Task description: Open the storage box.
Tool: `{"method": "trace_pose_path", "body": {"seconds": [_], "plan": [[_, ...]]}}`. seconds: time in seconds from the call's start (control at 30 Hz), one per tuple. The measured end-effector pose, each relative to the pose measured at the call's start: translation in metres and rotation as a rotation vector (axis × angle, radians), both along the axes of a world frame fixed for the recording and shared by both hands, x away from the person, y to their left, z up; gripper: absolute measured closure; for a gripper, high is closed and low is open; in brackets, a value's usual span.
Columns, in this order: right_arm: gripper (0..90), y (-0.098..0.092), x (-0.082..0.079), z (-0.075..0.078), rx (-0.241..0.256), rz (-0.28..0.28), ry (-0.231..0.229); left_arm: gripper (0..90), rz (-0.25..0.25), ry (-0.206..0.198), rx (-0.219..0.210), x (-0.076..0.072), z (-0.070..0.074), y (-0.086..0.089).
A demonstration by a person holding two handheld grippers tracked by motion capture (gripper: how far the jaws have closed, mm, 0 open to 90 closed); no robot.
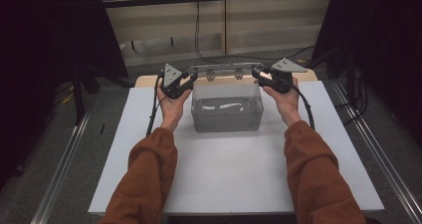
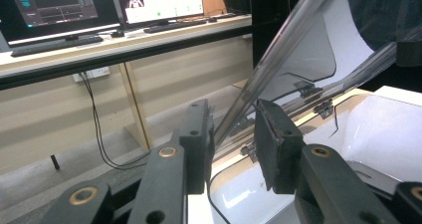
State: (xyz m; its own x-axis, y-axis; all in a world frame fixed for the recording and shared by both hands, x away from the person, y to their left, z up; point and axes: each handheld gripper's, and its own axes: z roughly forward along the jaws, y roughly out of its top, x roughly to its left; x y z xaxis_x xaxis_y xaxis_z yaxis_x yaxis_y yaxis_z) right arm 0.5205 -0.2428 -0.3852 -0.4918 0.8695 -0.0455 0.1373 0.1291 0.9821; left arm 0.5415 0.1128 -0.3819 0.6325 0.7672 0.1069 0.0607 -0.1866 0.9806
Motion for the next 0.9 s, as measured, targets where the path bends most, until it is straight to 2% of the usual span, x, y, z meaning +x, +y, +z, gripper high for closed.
{"method": "trace_pose_path", "body": {"seconds": [0.1, 0.47, 0.6, 0.63, 0.73, 0.83, 0.9], "plan": [[62.4, 0.001, 0.001, 0.001, 0.003, 0.007, 0.004, 62.9, 0.002, 0.002, -0.008, 0.004, 0.000, -0.001], [63.8, 0.000, 0.008, 0.004, 0.001, 0.009, 0.012, 60.8, -0.008, 0.019, -0.018, 0.016, -0.008, 0.000], [64.4, 0.000, 0.011, 0.007, -0.009, 0.008, 0.014, 59.7, -0.009, 0.036, -0.023, 0.020, -0.012, -0.003], [64.5, 0.000, 0.012, 0.007, -0.008, 0.006, 0.014, 59.7, -0.003, 0.035, -0.014, 0.021, -0.012, -0.003], [64.8, 0.000, 0.014, 0.006, 0.008, 0.005, 0.010, 59.8, 0.006, 0.042, -0.026, 0.024, -0.013, -0.003], [65.3, 0.000, 0.016, 0.004, 0.010, 0.004, 0.002, 59.9, 0.010, 0.063, -0.012, 0.026, -0.017, -0.003], [65.4, 0.000, 0.018, 0.003, 0.015, 0.002, 0.003, 61.8, 0.010, 0.075, -0.018, 0.028, -0.021, -0.003]]}}
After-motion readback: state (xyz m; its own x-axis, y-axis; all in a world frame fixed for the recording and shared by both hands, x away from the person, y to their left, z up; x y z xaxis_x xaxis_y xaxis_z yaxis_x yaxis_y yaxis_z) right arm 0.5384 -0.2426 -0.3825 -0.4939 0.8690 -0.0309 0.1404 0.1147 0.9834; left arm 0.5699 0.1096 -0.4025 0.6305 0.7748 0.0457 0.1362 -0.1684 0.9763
